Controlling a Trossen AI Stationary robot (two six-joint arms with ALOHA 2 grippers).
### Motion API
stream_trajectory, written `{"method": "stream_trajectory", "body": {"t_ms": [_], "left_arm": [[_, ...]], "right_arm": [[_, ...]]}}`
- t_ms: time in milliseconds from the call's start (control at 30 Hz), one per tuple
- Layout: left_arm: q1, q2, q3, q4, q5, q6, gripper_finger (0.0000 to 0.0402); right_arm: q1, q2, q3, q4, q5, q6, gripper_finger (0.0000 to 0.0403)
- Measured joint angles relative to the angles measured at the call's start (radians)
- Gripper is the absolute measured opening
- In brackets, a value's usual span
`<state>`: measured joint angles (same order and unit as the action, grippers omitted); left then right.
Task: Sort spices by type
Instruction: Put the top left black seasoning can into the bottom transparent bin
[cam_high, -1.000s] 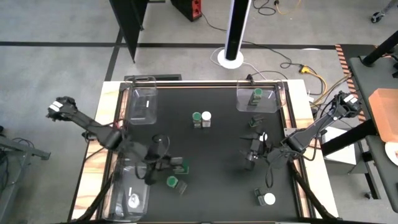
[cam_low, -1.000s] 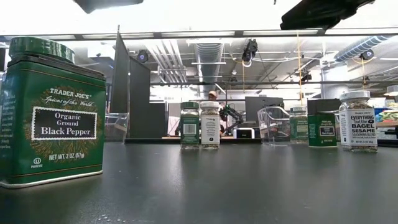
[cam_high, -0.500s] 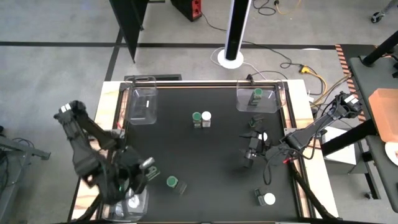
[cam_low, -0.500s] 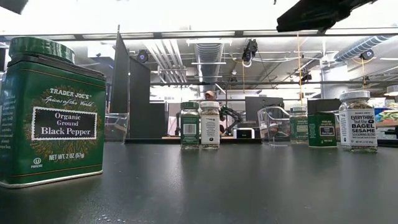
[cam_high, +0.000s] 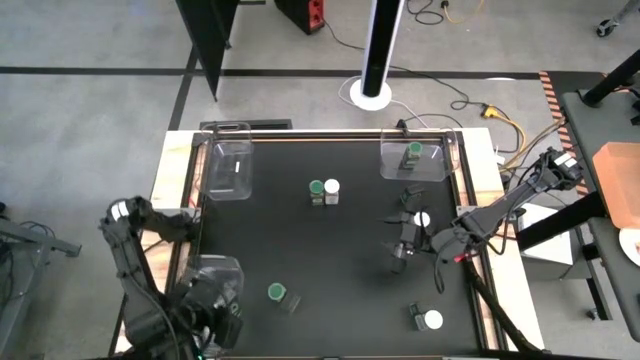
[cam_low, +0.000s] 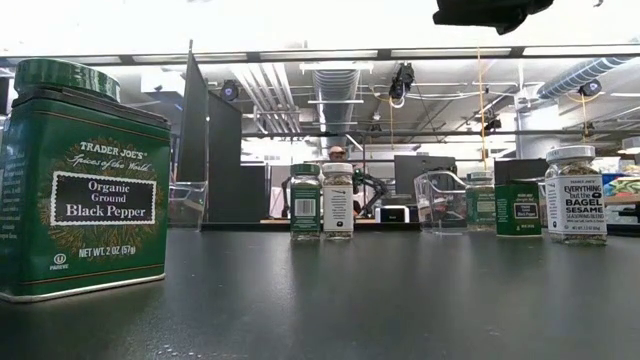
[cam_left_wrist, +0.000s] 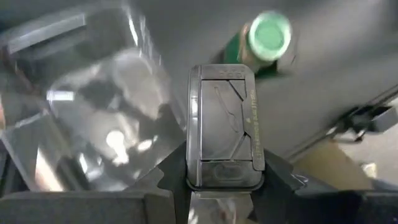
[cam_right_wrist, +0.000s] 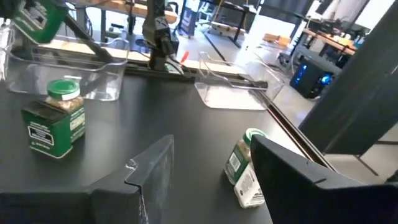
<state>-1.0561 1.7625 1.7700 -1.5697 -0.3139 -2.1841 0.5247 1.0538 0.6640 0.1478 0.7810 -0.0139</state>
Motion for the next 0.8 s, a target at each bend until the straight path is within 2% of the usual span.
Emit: {"method": "stream_trajectory", "body": {"t_ms": [133, 300, 500, 633, 800], "left_arm": [[-0.004, 0.045, 0.068, -0.001, 0.123, -0.039, 0.0107], [-0.017, 0.064, 0.129, -0.002, 0.159, -0.077, 0.0107], [-0.059, 0.075, 0.098, -0.002, 0.175, -0.109, 0.0107], [-0.068, 0.069, 0.097, -0.002, 0.263, -0.136, 0.0107], [-0.076, 0.061, 0.074, -0.002, 0.273, -0.132, 0.0107]], "right_arm": [[-0.002, 0.000, -0.001, 0.000, -0.003, 0.003, 0.0203], [-0.002, 0.000, -0.007, 0.000, -0.004, 0.065, 0.0203], [-0.002, 0.018, -0.021, -0.001, -0.004, 0.144, 0.0203], [0.002, 0.057, -0.022, -0.003, -0.022, 0.205, 0.0203], [0.003, 0.103, -0.019, 0.000, -0.055, 0.256, 0.0203]]}}
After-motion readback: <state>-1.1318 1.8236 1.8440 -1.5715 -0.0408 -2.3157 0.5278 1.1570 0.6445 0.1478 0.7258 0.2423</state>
